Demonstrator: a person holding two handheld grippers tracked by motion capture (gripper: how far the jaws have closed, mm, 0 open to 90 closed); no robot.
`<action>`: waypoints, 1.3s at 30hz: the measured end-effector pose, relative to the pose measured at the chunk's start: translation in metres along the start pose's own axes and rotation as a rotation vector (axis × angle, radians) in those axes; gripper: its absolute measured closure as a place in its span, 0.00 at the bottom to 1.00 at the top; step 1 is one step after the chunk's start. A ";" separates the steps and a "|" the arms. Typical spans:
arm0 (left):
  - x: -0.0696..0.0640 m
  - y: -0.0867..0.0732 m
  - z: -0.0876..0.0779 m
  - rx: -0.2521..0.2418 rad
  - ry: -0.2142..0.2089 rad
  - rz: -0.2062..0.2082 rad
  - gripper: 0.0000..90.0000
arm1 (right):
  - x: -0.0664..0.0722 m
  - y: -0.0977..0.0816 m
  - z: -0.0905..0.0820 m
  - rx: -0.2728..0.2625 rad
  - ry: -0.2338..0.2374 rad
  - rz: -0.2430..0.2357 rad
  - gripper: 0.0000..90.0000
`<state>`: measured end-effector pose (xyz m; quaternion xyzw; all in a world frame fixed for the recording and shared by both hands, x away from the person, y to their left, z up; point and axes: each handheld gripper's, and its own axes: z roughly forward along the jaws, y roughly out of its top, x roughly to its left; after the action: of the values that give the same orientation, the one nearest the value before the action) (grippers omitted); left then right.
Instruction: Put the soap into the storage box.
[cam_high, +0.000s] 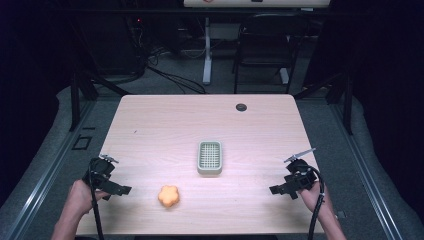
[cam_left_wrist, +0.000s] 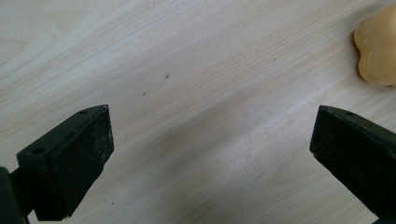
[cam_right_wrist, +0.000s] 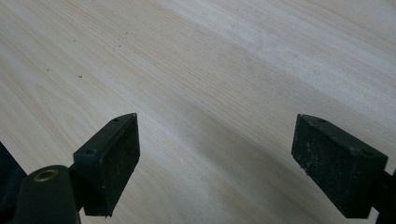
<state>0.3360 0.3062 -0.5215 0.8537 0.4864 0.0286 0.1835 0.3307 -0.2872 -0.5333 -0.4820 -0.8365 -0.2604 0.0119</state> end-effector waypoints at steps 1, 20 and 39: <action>-0.001 0.001 -0.001 -0.001 -0.001 0.001 0.00 | 0.000 0.000 0.000 -0.002 0.003 0.001 0.17; -0.031 0.016 -0.006 -0.011 0.000 0.075 0.00 | 0.002 0.001 0.001 0.002 0.012 0.000 0.17; -0.079 0.040 0.017 0.058 -0.033 0.229 0.00 | 0.002 0.001 0.002 0.023 0.020 -0.003 0.17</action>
<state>0.3316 0.2165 -0.5130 0.9090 0.3833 0.0212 0.1625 0.3311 -0.2847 -0.5342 -0.4780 -0.8401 -0.2553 0.0253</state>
